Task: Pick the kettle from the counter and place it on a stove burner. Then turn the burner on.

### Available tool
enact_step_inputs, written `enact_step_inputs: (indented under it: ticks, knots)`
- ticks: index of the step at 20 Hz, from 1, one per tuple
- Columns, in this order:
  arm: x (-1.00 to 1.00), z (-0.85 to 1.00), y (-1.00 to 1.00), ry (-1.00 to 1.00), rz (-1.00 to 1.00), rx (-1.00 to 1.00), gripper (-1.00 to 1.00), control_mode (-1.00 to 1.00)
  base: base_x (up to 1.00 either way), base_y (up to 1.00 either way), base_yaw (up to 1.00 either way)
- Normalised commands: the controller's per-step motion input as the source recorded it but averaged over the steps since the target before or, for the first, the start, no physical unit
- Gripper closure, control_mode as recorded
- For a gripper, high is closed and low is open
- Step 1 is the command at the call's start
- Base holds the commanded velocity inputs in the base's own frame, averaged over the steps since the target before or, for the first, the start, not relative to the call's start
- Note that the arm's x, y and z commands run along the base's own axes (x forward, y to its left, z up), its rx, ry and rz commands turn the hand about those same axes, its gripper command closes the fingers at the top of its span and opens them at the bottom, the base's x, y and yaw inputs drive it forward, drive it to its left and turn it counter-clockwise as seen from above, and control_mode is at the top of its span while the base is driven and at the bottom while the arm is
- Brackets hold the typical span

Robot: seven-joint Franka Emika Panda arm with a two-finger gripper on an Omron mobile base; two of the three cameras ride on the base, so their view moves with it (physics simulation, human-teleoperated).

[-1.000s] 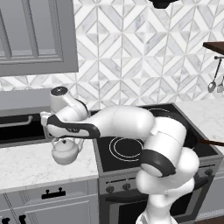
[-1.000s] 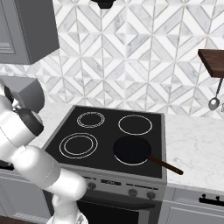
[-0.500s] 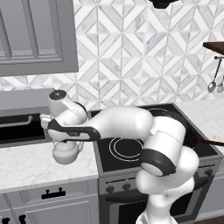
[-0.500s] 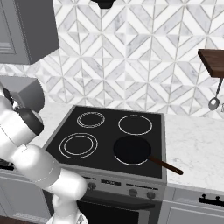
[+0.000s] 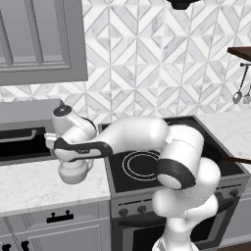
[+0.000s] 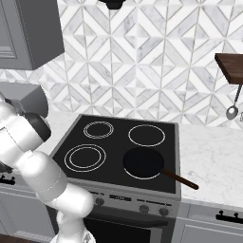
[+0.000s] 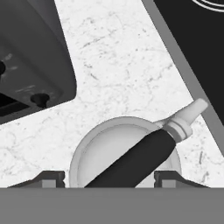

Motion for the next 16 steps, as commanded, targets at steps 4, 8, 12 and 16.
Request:
enact_step_inputs:
  ticks: [4,8,12,16]
  knots:
    - [-0.14,0.20,-0.07,-0.05,-0.01,0.02,1.00,-1.00,0.00,0.00,0.00]
    - [-0.28,0.31,-0.45,-0.18,-0.15,0.00,1.00,-1.00,0.00,0.00,0.00]
    - [-0.22,0.23,-0.87,-0.25,-0.30,-0.02,1.00,-1.00,0.00,0.00,0.00]
    - [-0.02,0.13,-1.00,-0.16,-0.40,-0.03,1.00,-1.00,0.00,0.00,0.00]
